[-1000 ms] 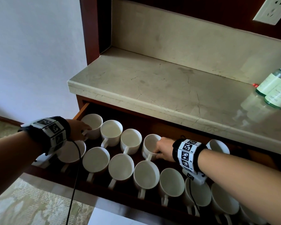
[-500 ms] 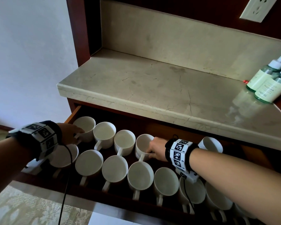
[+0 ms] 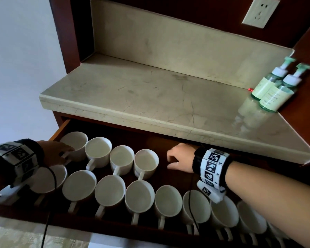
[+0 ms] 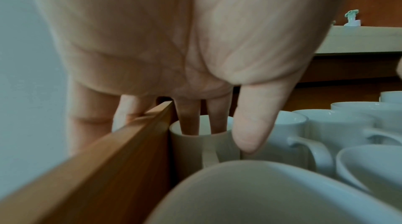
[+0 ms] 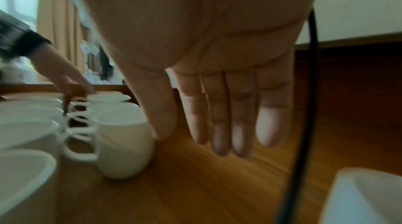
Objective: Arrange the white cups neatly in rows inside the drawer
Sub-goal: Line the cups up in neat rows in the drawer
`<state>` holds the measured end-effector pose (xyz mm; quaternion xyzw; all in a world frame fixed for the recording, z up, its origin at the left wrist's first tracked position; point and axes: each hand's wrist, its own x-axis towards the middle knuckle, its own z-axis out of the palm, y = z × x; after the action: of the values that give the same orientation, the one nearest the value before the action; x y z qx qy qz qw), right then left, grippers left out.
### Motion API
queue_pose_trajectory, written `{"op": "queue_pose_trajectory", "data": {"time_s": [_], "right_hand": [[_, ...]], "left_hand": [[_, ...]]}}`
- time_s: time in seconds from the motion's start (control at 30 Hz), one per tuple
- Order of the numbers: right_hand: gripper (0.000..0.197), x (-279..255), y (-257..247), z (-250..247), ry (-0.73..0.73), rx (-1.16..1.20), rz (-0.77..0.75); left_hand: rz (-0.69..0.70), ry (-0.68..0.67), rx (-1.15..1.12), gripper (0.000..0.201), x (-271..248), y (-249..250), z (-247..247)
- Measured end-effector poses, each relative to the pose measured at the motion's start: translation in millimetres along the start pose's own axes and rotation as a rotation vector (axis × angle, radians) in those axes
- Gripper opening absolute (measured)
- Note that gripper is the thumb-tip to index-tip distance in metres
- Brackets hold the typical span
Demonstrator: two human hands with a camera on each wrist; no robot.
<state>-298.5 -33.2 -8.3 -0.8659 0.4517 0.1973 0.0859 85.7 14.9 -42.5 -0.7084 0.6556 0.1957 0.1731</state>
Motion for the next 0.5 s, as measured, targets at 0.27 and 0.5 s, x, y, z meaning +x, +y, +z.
{"op": "queue_pose_trajectory", "data": {"time_s": [0.27,0.5], "right_hand": [[0.036,-41.4,85.3,30.7,-0.236,-0.124,0.552],[0.042,-35.2,106.1,48.9,-0.182,-0.038,0.597]], "left_hand": [[0.063,0.012,-0.031,0.054,11.2,-13.2,8.0],[0.047,0.021,-0.039,0.056,10.0,-13.5,8.9]]}}
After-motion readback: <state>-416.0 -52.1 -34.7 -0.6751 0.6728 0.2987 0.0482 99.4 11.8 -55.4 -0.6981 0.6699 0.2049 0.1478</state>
